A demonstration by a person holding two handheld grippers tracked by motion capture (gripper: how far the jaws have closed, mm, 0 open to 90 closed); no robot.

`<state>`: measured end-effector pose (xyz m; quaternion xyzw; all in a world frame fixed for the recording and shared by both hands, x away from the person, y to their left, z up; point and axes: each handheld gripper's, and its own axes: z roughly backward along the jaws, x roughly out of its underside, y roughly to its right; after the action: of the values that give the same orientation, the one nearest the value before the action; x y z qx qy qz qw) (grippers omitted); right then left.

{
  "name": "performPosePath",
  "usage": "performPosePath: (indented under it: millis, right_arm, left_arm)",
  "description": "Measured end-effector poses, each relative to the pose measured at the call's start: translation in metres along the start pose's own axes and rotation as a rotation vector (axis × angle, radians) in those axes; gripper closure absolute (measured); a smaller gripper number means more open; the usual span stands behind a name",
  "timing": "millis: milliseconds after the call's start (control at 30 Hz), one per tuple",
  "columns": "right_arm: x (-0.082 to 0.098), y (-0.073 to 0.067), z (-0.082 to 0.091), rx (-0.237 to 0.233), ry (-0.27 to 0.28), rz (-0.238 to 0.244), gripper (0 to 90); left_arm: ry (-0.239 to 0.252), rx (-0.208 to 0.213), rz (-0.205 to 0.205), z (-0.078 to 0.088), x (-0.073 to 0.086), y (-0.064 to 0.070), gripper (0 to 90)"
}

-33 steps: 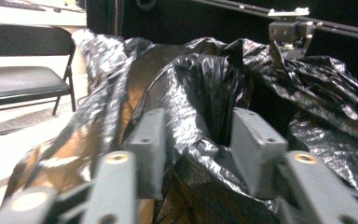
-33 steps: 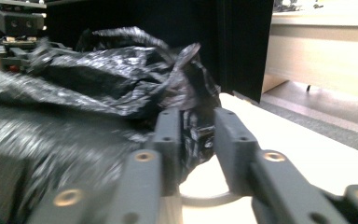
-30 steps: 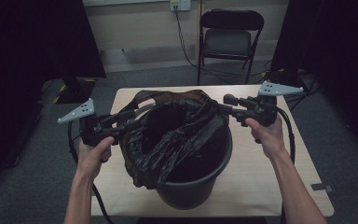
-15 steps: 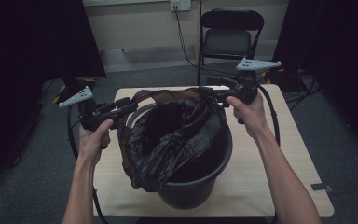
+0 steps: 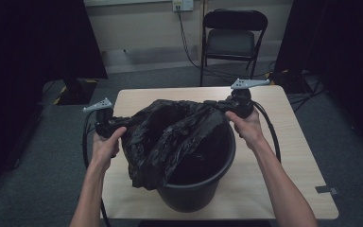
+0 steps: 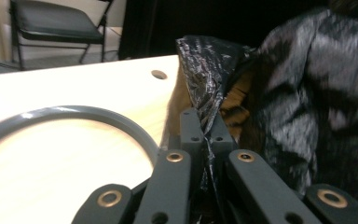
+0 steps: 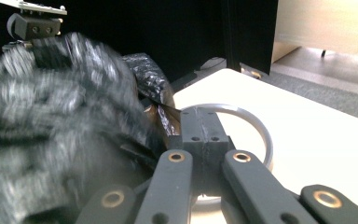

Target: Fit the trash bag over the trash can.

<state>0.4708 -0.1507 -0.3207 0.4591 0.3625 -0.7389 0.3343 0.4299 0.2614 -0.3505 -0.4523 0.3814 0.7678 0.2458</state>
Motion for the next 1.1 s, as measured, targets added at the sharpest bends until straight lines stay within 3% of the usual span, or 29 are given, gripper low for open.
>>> performPosePath:
  millis: [67, 133, 300, 333, 400, 467, 567, 767, 900, 1033, 1100]
  right_arm:
    - [0.010, 0.001, 0.000, -0.010, 0.008, -0.012, 90.0]
    - [0.018, 0.003, 0.001, -0.027, 0.014, -0.023, 90.0]
    - [0.029, 0.000, 0.000, -0.039, -0.005, -0.018, 89.8]
    - [0.029, 0.001, 0.001, -0.034, -0.003, -0.017, 84.2]
    - [0.024, 0.001, 0.003, 0.012, 0.005, -0.016, 69.3]
    - [0.018, 0.002, 0.007, 0.018, 0.016, -0.007, 70.1]
    - [0.008, 0.002, 0.012, 0.057, 0.019, 0.000, 60.0]
    - [-0.007, 0.003, 0.021, 0.095, 0.045, 0.009, 52.2]
    - [-0.017, 0.000, 0.027, 0.111, 0.061, 0.018, 47.6]
    - [-0.026, -0.006, 0.033, 0.105, 0.090, 0.026, 44.7]
    - [-0.029, -0.011, 0.036, 0.097, 0.105, 0.033, 43.5]
  left_arm:
    - [-0.024, -0.001, -0.006, -0.003, 0.010, 0.000, 89.3]
    - [-0.034, 0.010, 0.015, -0.005, 0.021, -0.002, 89.3]
    - [-0.020, 0.046, 0.034, -0.008, 0.038, -0.003, 88.3]
    - [-0.019, 0.039, 0.040, -0.008, 0.037, -0.004, 85.4]
    - [0.018, 0.027, 0.038, -0.003, 0.032, -0.003, 74.7]
    - [0.067, 0.013, 0.038, 0.004, 0.022, -0.002, 66.4]
    - [0.092, 0.003, 0.010, 0.014, 0.007, 0.002, 58.7]
    - [0.154, -0.017, -0.017, 0.029, -0.022, 0.010, 48.3]
    - [0.203, 0.003, -0.034, 0.036, -0.033, 0.016, 45.6]
    - [0.191, 0.088, -0.093, 0.030, -0.040, 0.030, 47.9]
    - [0.165, 0.102, -0.124, 0.021, -0.042, 0.037, 48.0]
